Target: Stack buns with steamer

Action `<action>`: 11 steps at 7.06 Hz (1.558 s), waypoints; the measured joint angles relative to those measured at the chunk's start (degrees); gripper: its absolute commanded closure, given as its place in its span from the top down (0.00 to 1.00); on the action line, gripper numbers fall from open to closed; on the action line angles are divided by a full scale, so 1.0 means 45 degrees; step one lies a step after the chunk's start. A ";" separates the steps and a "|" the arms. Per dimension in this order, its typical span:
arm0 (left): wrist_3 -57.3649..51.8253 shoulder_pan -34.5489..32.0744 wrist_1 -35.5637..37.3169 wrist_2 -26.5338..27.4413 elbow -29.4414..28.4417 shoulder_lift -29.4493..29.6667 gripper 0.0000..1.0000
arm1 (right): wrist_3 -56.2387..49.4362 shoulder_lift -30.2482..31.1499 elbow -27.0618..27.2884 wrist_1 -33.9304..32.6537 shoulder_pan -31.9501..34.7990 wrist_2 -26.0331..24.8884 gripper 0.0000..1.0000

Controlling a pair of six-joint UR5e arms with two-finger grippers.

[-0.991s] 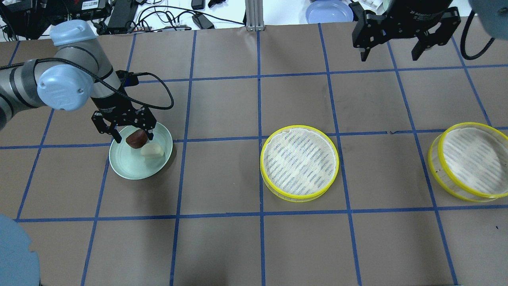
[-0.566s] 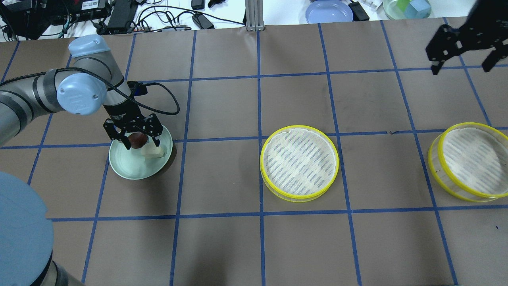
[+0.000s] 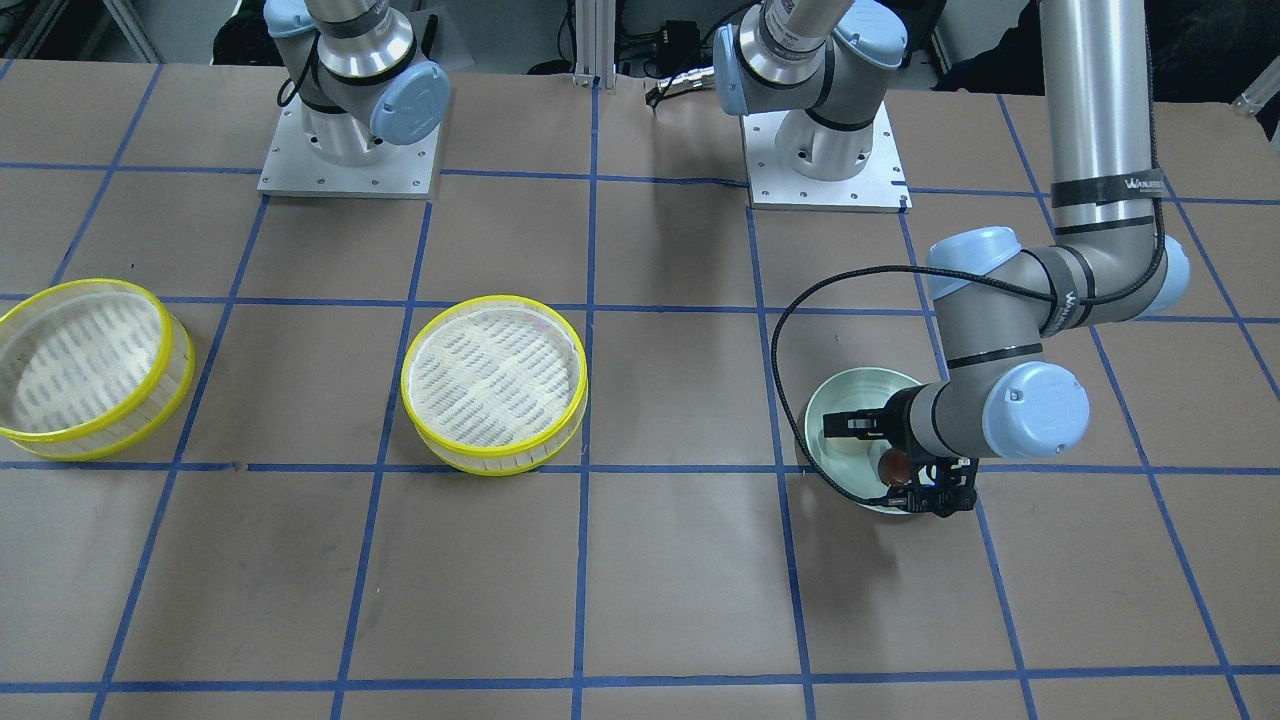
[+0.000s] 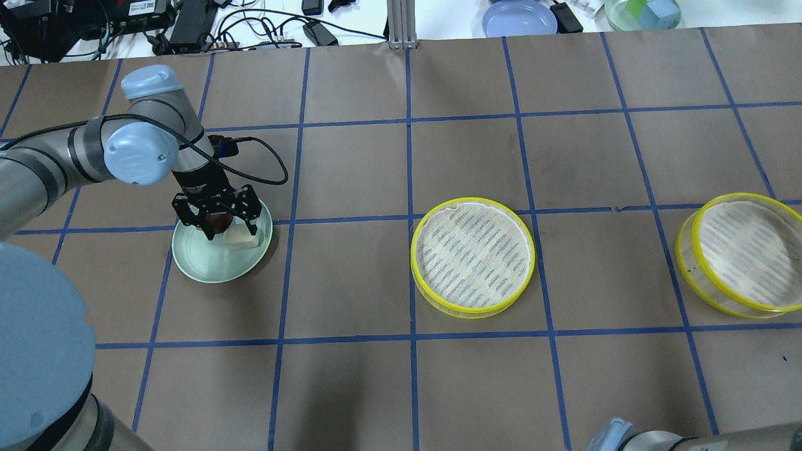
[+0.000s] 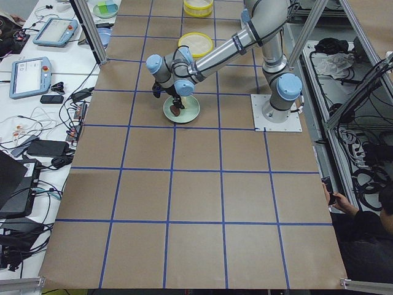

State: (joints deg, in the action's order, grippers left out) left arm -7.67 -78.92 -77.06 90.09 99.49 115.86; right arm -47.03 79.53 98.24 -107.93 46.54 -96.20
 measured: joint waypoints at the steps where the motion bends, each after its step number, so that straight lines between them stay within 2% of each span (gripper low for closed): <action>1: 0.0275 0.0001 -0.0046 -0.0001 -0.0004 0.0007 0.90 | -0.0665 -0.0916 0.0313 -0.1079 -0.0497 0.0013 0.85; 2: 0.0496 0.0000 -0.0099 0.0000 -0.0012 0.0011 0.91 | -0.1097 -0.1644 0.0571 -0.1875 -0.0823 0.0066 0.75; 3: 0.0791 -0.0001 -0.0139 -0.0056 -0.0017 0.0018 0.91 | -0.1293 -0.2137 0.0962 -0.2629 -0.0969 0.0098 0.53; 4: 0.1151 -0.0001 -0.0153 -0.0214 -0.0018 0.0032 0.90 | -0.1503 -0.2438 0.1308 -0.3261 -0.1020 0.0107 0.20; 5: 0.1415 -0.0001 -0.0164 -0.0381 -0.0019 0.0060 0.65 | -0.1801 -0.2646 0.1481 -0.3692 -0.1036 0.0080 0.00; 6: 0.1541 -0.0001 -0.0177 -0.0462 -0.0018 0.0095 0.04 | -0.1987 -0.2738 0.1535 -0.3904 -0.1039 0.0022 0.00; 7: 0.1586 -0.0001 -0.0201 -0.0487 -0.0014 0.0117 0.00 | -0.2070 -0.2761 0.1533 -0.3991 -0.1043 -0.0036 0.00; 11: 0.1438 0.0284 -0.0299 -0.0447 -0.0123 -0.0171 0.00 | -0.2079 -0.2412 0.1306 -0.3973 -0.1045 -0.0071 0.00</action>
State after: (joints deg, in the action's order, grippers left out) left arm -1.20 -77.64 -78.40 88.08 98.94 115.09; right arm -56.39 68.67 104.12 -125.81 41.83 -96.51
